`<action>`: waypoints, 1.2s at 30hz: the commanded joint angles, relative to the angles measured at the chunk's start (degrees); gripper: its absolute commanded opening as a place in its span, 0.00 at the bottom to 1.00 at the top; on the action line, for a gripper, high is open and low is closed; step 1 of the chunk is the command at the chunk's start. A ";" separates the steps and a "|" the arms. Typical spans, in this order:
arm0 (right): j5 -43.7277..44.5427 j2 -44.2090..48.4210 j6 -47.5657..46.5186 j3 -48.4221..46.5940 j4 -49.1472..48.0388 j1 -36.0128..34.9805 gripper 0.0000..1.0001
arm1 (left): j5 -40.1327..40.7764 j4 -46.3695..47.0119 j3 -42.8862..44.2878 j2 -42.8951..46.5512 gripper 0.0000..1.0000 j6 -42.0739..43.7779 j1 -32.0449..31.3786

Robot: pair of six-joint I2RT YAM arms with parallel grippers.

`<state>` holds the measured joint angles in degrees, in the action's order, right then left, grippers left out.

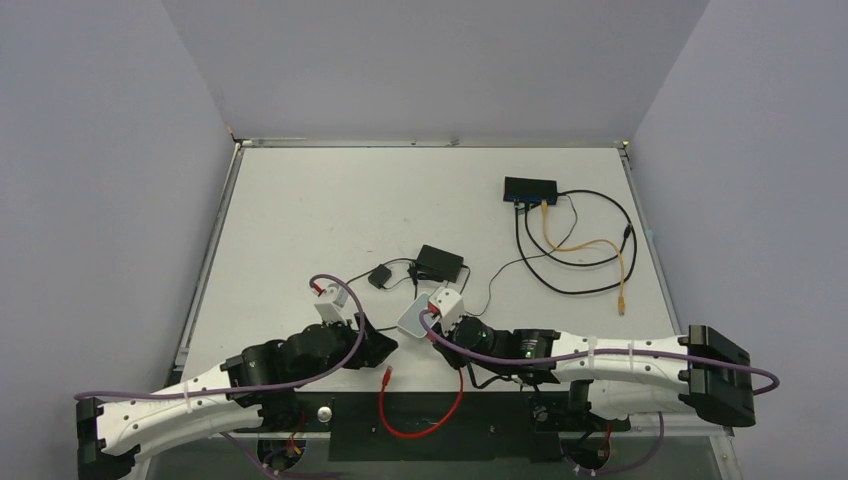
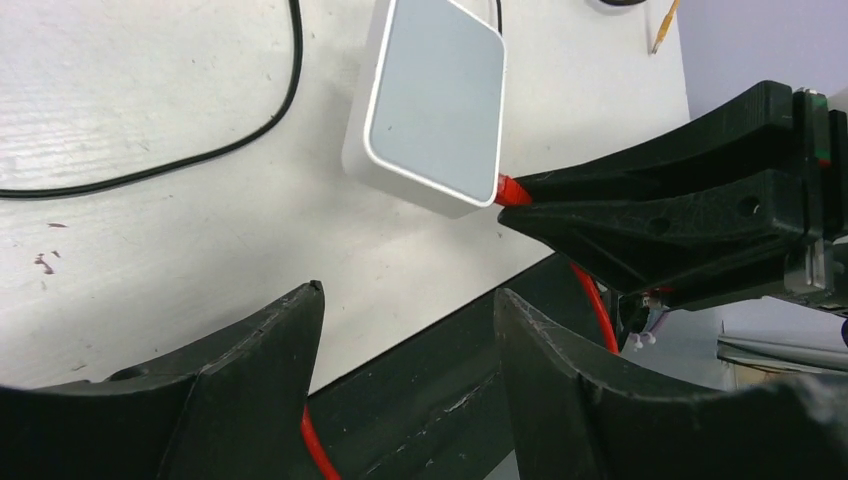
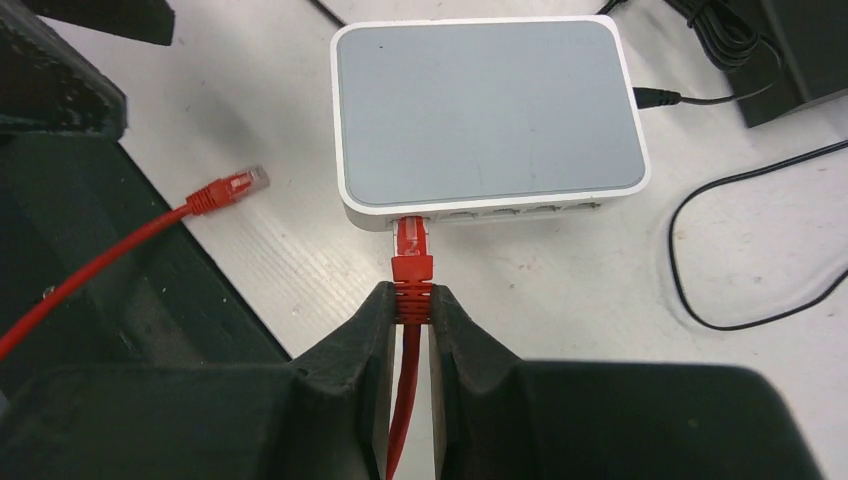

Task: Insert the plug into the switch port
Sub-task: Place the switch port at the center of the board.

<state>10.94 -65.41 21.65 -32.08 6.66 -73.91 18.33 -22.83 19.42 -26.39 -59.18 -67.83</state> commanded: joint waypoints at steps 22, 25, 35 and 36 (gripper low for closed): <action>-5.79 -3.93 -7.22 -7.65 2.68 7.74 0.00 | 7.28 -9.47 3.26 6.45 0.62 -1.25 -0.11; -7.38 -5.80 -6.15 -6.42 2.89 7.05 0.00 | 7.41 -8.80 3.13 5.53 0.62 -1.01 -0.11; -6.97 -11.85 -0.11 -3.08 -1.05 5.92 0.00 | 7.47 -6.79 2.41 4.34 0.62 -0.54 -0.03; -6.45 -12.44 0.26 -2.95 -1.21 6.00 0.00 | 7.39 -6.79 2.35 4.38 0.62 -0.55 -0.02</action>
<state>2.92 -76.69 18.46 -35.59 10.31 -67.81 24.82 -32.71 21.78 -21.96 -59.79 -67.83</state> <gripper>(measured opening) 0.115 0.622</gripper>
